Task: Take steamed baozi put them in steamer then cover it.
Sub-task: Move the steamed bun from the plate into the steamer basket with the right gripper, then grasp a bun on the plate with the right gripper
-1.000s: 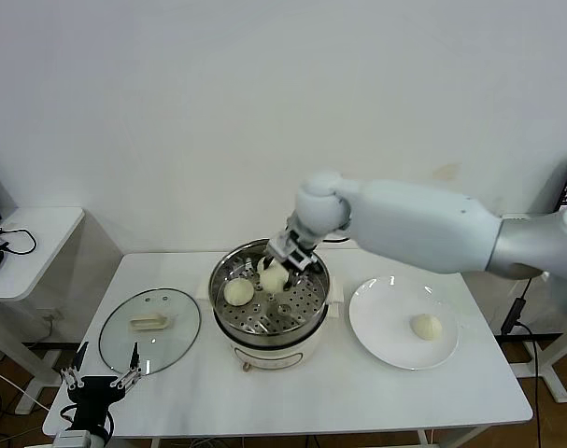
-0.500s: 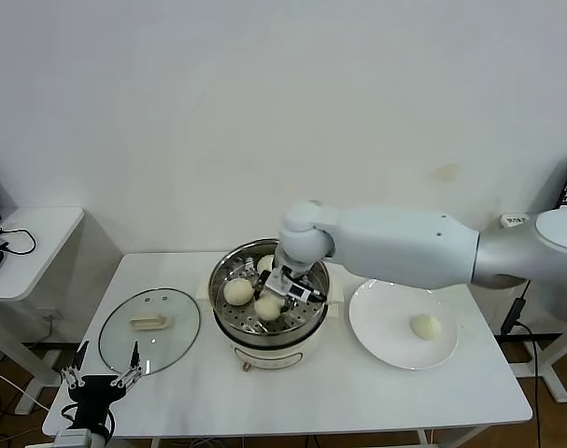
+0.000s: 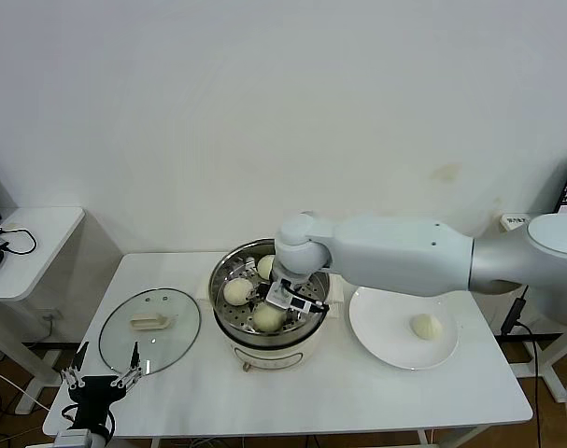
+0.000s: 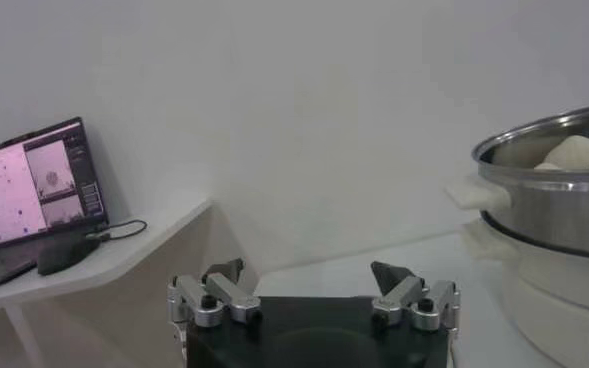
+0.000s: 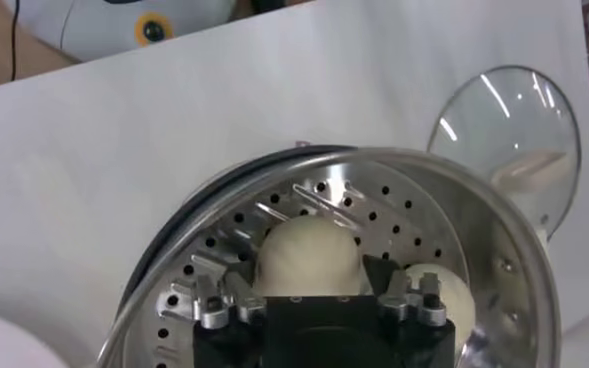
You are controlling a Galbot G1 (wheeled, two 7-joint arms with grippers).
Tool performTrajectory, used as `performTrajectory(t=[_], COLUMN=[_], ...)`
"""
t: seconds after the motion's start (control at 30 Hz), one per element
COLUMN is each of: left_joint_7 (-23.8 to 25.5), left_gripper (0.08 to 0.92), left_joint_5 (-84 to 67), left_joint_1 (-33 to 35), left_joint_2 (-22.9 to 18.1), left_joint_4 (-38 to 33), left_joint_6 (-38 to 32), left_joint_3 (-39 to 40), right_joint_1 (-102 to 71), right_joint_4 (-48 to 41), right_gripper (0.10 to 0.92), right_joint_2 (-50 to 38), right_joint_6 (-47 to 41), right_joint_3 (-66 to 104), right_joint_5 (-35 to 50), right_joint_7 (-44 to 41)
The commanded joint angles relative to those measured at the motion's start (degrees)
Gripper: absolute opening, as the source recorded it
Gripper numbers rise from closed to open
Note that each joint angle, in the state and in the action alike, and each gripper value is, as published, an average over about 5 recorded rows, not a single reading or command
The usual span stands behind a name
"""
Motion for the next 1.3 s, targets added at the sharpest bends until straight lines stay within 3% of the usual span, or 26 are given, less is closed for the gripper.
performTrajectory(t=[0.03,0.33,0.7,1.0,1.3], left_joint_7=[0.01,0.04,0.21,0.25,0.26], left_gripper=[0.823,0.823,0.823,0.823,0.823], left_joint_5=[0.01,-0.05,0.06,0.53,1.11], left_joint_1=[0.01,-0.11,-0.90,-1.64,-0.89], left_joint_2=[0.18,0.87,2.35,2.96,2.78], left_joint_4=[-0.15,-0.81,-0.91,0.21,-0.34], left_joint_6=[0.00,0.04,0.26,0.28,0.31], left_joint_3=[-0.04,-0.08,1.38,2.79,2.87], right_joint_1=[1.92,6.08,-1.01,-14.22,-32.74], right_joint_4=[0.38,0.91,3.76,4.71,-4.57], right_gripper=[0.815,0.823,0.822,0.823,0.823], right_joint_2=[-1.10,-10.58,-29.94,-42.66,-41.45], right_joint_6=[0.61,-10.49,-21.52,-21.48,-18.30], right_joint_3=[1.09,5.63,12.74,22.65,35.81], right_joint_5=[0.57,4.47,4.63,-0.20,-8.95], right_joint_7=[-0.05,-7.71,-9.55,-9.58,-10.46])
